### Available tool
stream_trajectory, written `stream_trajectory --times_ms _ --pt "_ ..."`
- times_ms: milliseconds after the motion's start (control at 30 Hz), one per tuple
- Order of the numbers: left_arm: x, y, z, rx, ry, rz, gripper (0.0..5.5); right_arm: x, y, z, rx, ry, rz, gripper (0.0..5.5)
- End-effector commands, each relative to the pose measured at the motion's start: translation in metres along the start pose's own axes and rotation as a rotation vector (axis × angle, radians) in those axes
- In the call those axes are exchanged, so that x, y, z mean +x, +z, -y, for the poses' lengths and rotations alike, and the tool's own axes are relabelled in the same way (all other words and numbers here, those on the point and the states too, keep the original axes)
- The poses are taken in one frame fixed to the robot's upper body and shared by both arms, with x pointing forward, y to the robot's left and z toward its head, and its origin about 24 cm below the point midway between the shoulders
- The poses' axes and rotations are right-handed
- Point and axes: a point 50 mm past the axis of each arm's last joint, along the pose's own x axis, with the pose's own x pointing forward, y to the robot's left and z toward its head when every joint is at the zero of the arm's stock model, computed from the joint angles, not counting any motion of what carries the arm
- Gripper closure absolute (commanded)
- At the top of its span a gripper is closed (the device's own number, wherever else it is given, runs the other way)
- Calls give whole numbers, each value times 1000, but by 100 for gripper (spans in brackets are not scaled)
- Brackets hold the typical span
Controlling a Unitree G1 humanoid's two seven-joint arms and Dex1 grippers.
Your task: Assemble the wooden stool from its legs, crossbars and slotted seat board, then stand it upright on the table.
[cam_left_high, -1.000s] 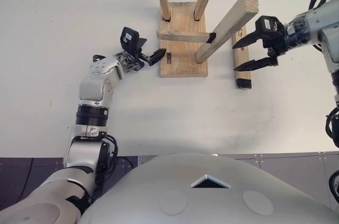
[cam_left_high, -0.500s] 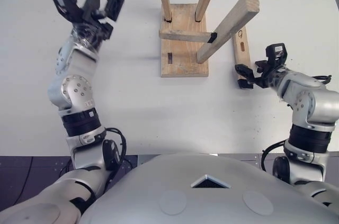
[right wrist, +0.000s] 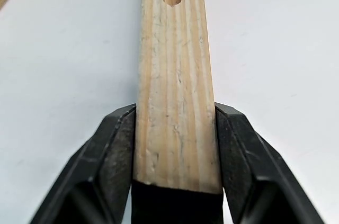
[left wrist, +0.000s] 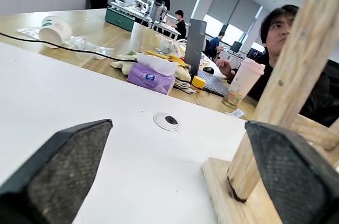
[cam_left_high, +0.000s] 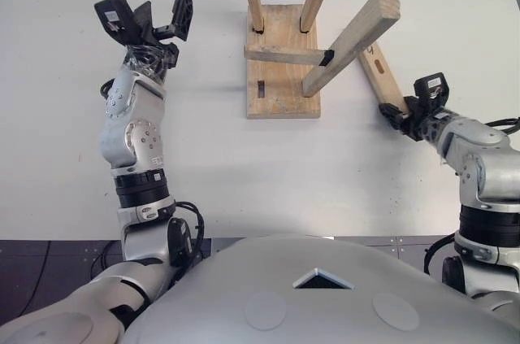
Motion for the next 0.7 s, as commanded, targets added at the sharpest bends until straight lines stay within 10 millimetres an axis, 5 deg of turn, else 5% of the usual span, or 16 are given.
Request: stream_trajectory --times_ms 33,167,367,500,700 --pt "-1 10 1 -144 -52 92 44 2 47 19 20 -95 235 348" --pt "12 77 44 -214 -401 334 10 -10 141 53 43 -140 662 348" --pt "6 141 128 -223 -1054 319 10 -48 228 -7 -8 462 1046 348" --pt "9 157 159 -173 -1244 225 10 -67 235 -51 -170 894 1017 348" --pt "11 151 164 -220 -1343 89 32 -62 203 -68 -300 1112 855 348"
